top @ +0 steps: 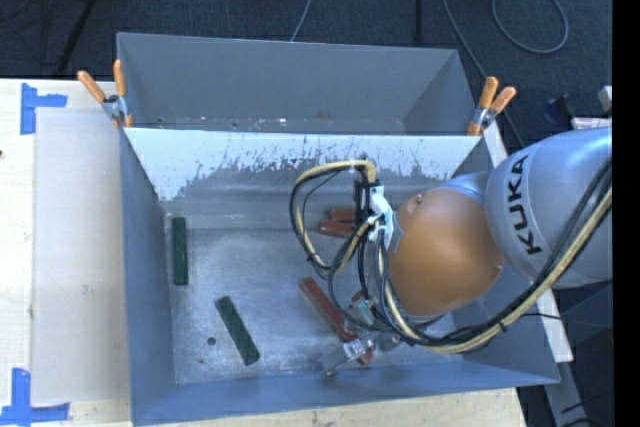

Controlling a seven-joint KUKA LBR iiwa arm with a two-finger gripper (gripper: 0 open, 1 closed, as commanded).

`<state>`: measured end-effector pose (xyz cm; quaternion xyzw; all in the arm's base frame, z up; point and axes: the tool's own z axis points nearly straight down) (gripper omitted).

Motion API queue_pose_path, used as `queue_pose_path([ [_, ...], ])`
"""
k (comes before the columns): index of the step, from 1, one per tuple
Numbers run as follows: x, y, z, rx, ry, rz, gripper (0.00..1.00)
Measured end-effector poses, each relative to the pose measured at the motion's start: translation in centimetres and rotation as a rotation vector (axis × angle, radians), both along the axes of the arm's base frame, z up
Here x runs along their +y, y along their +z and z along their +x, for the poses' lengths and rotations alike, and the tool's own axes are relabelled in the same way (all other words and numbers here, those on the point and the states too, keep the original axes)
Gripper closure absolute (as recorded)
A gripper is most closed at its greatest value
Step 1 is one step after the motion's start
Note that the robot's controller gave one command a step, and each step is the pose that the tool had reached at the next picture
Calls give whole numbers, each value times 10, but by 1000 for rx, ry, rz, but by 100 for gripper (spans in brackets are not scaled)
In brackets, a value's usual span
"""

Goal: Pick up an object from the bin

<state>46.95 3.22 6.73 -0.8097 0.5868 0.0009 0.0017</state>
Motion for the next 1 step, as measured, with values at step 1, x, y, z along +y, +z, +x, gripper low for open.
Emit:
queue_pose_path([
  [1, 25, 4, 4, -10, 247, -1, 0],
])
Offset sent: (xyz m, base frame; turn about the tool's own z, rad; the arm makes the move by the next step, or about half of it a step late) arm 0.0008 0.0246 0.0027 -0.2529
